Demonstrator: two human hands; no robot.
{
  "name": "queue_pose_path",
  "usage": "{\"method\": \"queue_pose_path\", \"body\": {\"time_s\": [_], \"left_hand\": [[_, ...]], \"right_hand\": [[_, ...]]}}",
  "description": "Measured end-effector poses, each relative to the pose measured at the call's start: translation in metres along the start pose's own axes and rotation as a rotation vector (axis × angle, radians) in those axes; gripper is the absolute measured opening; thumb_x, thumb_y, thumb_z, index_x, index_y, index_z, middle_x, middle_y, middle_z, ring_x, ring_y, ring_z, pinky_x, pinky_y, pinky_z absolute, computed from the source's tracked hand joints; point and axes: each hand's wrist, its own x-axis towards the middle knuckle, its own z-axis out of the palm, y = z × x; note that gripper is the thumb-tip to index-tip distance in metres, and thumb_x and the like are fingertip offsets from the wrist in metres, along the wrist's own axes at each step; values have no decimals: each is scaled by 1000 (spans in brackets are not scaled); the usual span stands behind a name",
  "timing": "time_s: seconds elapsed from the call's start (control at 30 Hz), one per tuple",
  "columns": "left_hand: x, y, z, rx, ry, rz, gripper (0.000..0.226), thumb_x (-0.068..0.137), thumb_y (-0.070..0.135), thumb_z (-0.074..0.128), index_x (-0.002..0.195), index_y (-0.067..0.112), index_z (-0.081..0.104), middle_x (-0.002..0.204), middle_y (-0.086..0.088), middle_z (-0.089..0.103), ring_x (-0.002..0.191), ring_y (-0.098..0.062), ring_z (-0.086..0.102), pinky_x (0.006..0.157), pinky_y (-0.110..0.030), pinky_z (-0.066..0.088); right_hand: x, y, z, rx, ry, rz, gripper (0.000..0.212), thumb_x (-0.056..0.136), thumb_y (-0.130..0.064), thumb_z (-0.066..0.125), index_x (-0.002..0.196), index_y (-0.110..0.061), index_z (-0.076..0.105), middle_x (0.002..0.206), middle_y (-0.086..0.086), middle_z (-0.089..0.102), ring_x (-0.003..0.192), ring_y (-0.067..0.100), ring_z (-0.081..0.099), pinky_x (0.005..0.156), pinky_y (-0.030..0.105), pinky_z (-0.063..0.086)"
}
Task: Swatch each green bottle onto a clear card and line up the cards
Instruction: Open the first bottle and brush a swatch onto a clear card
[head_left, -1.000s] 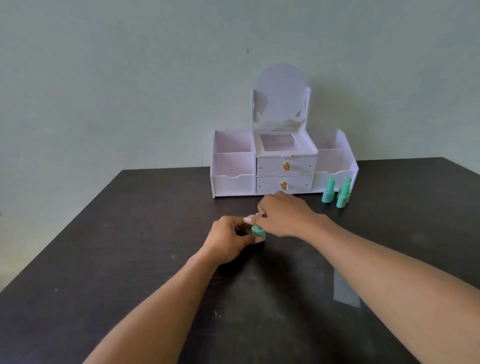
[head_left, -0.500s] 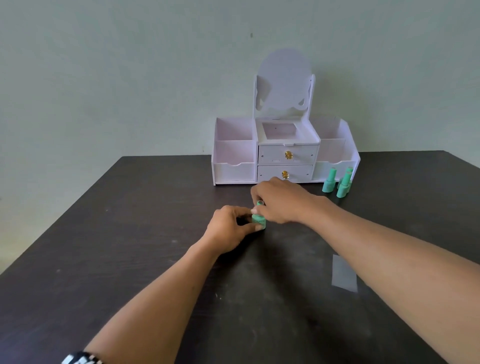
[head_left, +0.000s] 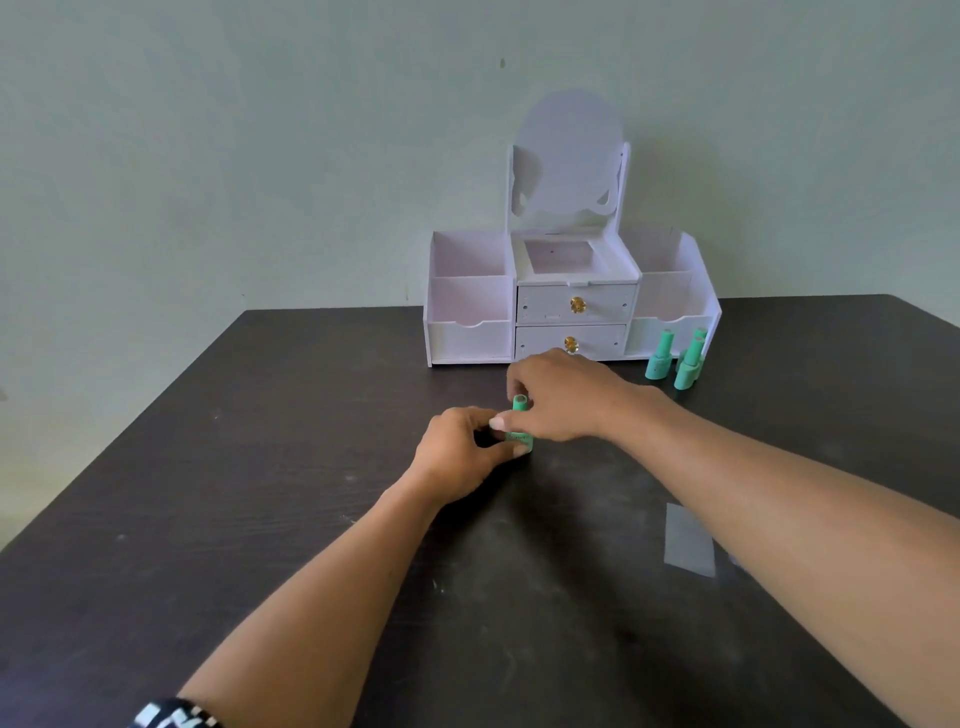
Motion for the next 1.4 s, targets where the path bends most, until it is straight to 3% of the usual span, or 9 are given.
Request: {"method": "queue_pose_path", "body": {"time_s": [0.1,0.17,0.27,0.33,0.47,0.67,1.13,1.33,1.4], "left_hand": [[0,0,0,9,3,-5,34,75,43,83,106,33,75,93,15,71,90,-2,62,80,-22,47],[0,0,0,8,9,-9,36,74,44,83,107,34,75,92,16,71,89,-1,62,76,-19,45],[0,1,0,9,20,0,30,74,44,83,102,35,76,94,16,72,90,-1,63,76,-19,46],[-1,1,0,19,19,-4,30,75,44,82,102,35,75,93,17,72,90,-2,64,77,-22,49],[-2,1,1,30,33,-9,30,75,46,81,103,36,75,89,20,72,88,0,64,79,-25,52],[-4,2,1,41,40,-11,35,74,49,80,106,37,75,91,23,72,93,3,63,85,-25,52],[-5,3,1,78,37,6,36,74,49,79,107,34,74,90,21,71,89,1,64,82,-29,54],[-10,7,-4,15,4,3,36,76,39,80,110,31,74,92,17,72,91,2,64,76,-13,44],[-16,7,-6,-35,54,-9,35,77,35,79,111,31,72,93,14,72,91,1,65,76,-11,43]], "right_hand": [[8,1,2,23,19,-18,7,91,-23,66,91,-29,65,110,1,62,102,25,61,80,39,52],[10,2,-1,69,-57,-55,29,87,-12,66,108,-32,66,113,-5,56,105,19,57,84,36,51],[8,1,-1,86,-77,-40,53,86,-37,74,134,-27,55,119,-7,50,110,18,54,90,36,48],[11,4,6,69,-20,-2,32,89,-45,71,113,-25,64,119,-1,59,104,23,60,85,39,52],[13,10,10,124,67,-8,13,92,-37,69,85,-26,67,100,1,62,91,23,62,74,36,51],[11,13,-8,201,110,-34,11,92,-32,71,91,-21,75,81,-13,55,69,3,49,57,24,34],[0,18,-29,275,176,-34,10,91,-26,73,92,-16,75,73,-10,56,64,7,51,55,23,36],[-11,23,-30,308,181,-5,8,91,-27,73,87,-19,73,68,-7,52,62,7,48,92,22,34],[-19,27,-30,325,189,4,8,90,-28,74,83,-23,71,68,-8,53,64,9,50,89,21,39]]}}
